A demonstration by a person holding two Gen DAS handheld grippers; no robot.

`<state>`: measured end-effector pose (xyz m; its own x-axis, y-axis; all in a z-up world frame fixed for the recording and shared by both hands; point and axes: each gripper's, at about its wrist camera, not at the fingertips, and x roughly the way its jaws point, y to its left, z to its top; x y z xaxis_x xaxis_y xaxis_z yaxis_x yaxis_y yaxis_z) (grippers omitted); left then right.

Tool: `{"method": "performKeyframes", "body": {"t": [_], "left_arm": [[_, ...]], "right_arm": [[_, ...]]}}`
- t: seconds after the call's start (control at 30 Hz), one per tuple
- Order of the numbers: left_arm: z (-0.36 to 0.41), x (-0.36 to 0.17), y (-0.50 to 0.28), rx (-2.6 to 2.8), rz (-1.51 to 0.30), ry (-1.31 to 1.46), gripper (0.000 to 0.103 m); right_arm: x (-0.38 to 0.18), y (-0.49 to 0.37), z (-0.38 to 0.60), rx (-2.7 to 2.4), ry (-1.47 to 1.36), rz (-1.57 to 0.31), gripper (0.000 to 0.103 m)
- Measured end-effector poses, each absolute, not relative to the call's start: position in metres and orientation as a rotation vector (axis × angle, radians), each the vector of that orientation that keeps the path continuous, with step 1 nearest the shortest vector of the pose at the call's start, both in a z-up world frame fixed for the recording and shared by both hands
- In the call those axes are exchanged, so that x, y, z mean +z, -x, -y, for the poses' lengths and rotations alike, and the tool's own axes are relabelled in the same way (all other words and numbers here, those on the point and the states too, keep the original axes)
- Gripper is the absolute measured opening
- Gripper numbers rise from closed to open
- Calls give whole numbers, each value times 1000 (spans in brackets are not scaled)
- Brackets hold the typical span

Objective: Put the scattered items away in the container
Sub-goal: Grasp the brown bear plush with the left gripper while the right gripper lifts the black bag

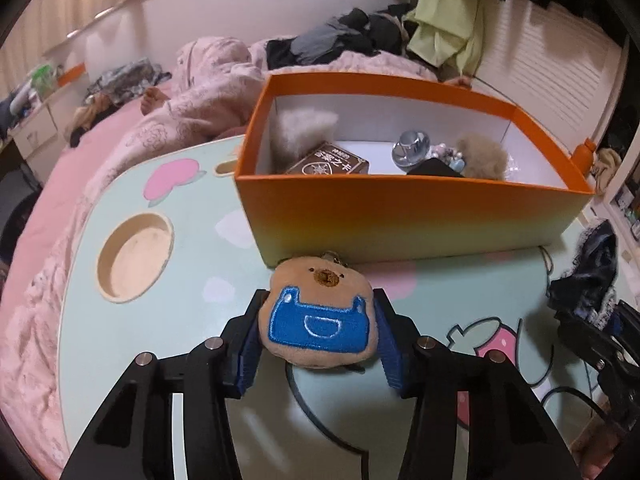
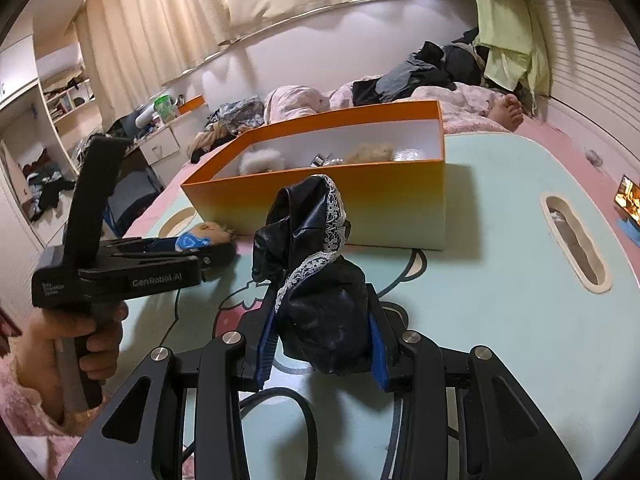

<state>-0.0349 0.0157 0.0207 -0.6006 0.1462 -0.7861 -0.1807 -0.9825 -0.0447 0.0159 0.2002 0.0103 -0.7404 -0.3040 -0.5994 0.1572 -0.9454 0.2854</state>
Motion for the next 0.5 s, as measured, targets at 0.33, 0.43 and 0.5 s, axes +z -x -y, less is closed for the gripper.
{"method": "performKeyframes", "body": {"t": [0.33, 0.43, 0.5], "left_arm": [[-4, 80, -6, 2641, 42, 1068, 48], [-13, 105, 9, 2659, -25, 989, 48], [-21, 118, 27, 2677, -60, 957, 48]], "right_arm": [[25, -15, -195, -2720, -937, 263, 39], [46, -5, -194, -2717, -896, 271, 39], [63, 9, -195, -2731, -888, 268, 39]]}}
